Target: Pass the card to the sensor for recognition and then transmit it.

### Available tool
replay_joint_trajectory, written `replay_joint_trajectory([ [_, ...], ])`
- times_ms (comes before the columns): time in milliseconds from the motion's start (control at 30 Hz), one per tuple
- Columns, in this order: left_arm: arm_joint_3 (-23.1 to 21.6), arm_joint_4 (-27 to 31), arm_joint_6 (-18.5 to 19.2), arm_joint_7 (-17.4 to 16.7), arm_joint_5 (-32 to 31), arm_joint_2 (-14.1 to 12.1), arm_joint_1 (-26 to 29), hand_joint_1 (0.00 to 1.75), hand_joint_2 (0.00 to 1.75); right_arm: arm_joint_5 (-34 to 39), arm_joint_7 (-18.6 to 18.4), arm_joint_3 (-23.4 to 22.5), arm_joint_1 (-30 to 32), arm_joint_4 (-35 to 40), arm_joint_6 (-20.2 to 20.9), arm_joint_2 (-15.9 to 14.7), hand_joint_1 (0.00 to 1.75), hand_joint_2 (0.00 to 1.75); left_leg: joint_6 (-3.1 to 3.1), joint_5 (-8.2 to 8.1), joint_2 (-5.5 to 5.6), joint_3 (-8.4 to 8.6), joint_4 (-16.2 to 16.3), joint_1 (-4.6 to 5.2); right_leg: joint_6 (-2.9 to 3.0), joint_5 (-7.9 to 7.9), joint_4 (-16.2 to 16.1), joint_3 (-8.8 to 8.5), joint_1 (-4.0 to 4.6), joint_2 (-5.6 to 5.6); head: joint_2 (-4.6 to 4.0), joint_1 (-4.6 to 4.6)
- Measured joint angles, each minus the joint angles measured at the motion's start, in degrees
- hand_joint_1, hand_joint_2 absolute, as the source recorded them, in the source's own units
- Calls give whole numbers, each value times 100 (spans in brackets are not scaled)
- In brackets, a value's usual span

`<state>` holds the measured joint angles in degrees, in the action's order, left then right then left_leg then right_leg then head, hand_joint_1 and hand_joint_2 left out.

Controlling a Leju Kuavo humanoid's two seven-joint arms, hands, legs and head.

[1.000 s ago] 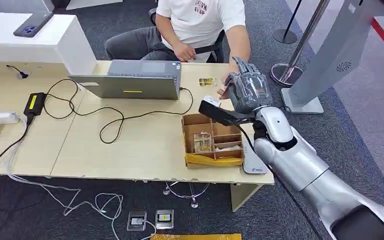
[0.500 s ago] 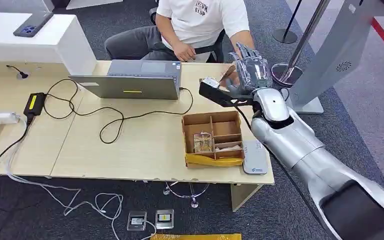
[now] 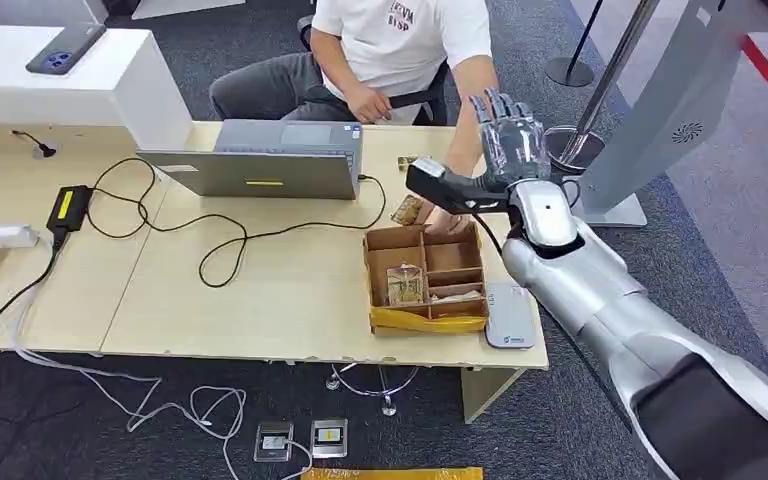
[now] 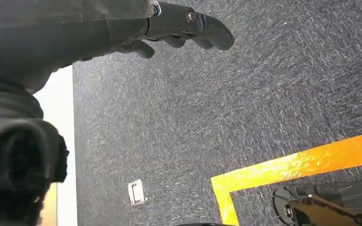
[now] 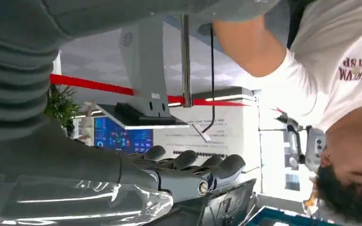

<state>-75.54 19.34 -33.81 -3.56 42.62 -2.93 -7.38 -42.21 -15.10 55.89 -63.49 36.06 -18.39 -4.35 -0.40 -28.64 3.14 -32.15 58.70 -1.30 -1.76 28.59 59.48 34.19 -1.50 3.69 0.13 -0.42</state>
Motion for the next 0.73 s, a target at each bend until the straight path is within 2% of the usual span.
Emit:
replay_joint_trajectory([
  [200, 0, 0, -15, 0, -13, 0, 12, 0, 0, -361, -317, -70, 251, 333, -786, -280, 0, 175, 0, 0, 1, 0, 1, 1, 0, 0, -2, -1, 0, -1, 0, 0],
  [433, 0, 0, -87, 0, 4, -2, 41, 0, 0, -1205, -833, -606, 948, 1548, -1448, -918, 0, 175, -1, -2, -1, 4, 2, 0, 0, 0, -4, 0, 0, 0, 0, -2],
  [533, 2, 0, -118, 0, 41, 0, 51, 0, 0, -1510, -1010, -1105, 1491, 2399, -1682, -1304, 0, 175, 0, -3, 6, 0, 2, 0, 0, 1, -5, -2, 1, -4, 2, 0],
  [733, 20, 0, -216, 0, 131, -2, 72, 0, 0, -1916, -1115, -2063, 2503, 3863, -1806, -1960, 0, 175, 2, -6, 1, 2, 2, 1, 0, 1, -7, -3, 0, -3, 0, -4],
])
